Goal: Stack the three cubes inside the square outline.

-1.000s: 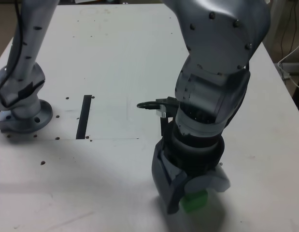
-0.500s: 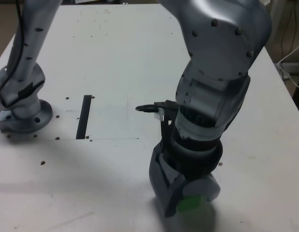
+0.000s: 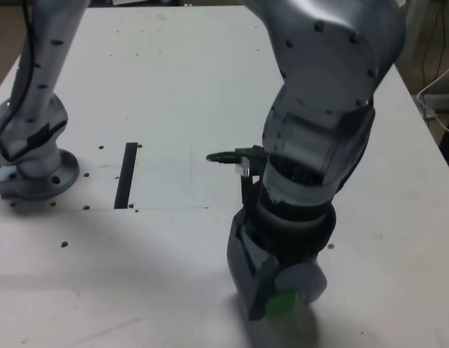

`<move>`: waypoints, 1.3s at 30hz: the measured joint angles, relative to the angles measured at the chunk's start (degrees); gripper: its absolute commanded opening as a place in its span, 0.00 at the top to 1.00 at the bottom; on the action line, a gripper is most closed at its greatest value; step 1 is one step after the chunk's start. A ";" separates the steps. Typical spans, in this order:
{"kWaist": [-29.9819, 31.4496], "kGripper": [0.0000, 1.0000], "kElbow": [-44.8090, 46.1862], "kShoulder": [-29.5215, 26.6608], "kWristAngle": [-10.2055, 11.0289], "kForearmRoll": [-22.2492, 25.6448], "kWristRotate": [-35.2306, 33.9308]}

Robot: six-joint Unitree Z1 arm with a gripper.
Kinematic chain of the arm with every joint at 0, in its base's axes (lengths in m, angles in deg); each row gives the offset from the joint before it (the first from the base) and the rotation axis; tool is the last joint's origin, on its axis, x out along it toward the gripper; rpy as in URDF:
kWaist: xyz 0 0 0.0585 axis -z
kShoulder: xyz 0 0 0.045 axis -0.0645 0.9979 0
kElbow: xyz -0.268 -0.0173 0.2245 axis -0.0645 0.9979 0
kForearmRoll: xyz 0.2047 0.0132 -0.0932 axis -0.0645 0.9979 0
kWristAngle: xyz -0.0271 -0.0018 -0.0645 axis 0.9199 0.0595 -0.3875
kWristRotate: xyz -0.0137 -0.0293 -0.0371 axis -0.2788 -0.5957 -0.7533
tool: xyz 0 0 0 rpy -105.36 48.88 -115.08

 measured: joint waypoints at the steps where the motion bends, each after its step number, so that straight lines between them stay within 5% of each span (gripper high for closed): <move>1: 0.00 0.79 0.00 -0.30 0.15 0.23 0.35; 10: -0.13 0.81 0.00 -5.54 3.09 4.09 5.30; 18: -2.92 0.81 -1.86 -13.07 7.22 12.91 14.04; 29: -12.28 0.81 -5.46 -13.37 6.71 18.54 27.90; 39: -20.81 0.81 -9.26 -10.58 10.98 19.32 36.52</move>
